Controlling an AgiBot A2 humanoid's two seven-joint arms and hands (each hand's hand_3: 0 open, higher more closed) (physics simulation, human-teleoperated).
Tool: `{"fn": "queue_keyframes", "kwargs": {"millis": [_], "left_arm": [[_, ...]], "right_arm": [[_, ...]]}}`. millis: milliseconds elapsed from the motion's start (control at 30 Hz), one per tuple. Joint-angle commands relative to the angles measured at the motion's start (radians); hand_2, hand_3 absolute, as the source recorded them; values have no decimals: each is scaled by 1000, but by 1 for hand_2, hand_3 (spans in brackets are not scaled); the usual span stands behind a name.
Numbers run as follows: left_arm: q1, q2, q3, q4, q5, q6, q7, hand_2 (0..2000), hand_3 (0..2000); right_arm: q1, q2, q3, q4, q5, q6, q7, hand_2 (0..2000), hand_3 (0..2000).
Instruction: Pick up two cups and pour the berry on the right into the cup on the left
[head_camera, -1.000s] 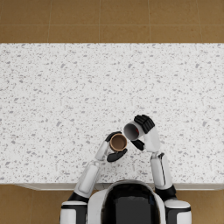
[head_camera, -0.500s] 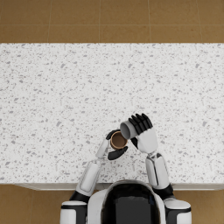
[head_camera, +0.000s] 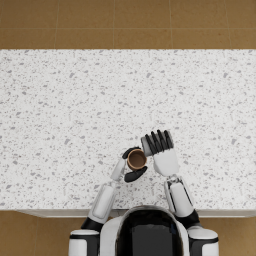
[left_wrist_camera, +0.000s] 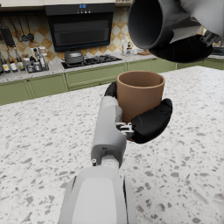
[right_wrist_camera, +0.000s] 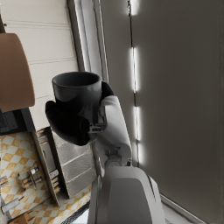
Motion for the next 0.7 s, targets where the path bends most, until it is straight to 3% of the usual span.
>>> {"fn": "queue_keyframes", "kwargs": {"millis": [33, 367, 700], "left_arm": [[7, 6, 2, -5, 0, 0, 0, 2000, 1280], [11, 19, -8, 32, 0, 6, 0, 2000, 1280], [-13, 14, -26, 0, 0, -1, 1, 2000, 1280]], "right_arm": [[13, -8, -4, 18, 33, -2, 0, 2000, 1280], [15, -35, 14, 19, 343, -7, 0, 2000, 1280], [-7, -35, 11, 25, 399, -7, 1, 2000, 1280]]}}
